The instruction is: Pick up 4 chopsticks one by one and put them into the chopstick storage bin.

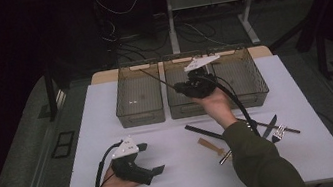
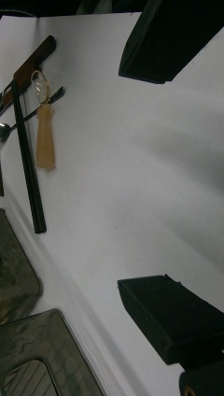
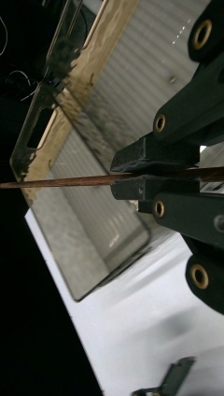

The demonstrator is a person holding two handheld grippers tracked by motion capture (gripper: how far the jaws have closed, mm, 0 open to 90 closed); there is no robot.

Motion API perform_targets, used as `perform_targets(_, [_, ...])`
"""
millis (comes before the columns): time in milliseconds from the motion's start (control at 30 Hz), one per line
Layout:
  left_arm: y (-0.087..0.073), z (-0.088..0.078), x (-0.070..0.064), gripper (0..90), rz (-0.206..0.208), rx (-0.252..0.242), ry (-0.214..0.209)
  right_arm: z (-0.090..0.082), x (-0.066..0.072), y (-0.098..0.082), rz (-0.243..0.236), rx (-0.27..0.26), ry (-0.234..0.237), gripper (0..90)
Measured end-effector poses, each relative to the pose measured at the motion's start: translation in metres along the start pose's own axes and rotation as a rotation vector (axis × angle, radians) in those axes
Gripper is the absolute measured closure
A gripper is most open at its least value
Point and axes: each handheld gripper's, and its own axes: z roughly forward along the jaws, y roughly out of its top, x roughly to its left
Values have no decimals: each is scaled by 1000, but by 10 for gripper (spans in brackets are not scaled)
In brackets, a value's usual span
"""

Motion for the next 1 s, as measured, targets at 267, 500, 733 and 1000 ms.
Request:
perform_targets(267, [0, 0, 0, 9, 5, -2, 2, 25, 8, 16, 8, -7, -6, 852])
perform_targets(500, [1, -1, 1, 8, 8, -3, -4, 51, 13, 28, 27, -14, 3, 853])
perform_targets(733, [1, -1, 0, 8, 1, -8, -6, 77, 21, 36, 36, -8, 0, 852])
perform_targets(1000, [1, -1, 1, 8, 2, -11, -12, 106, 32, 48, 47, -2, -7, 853])
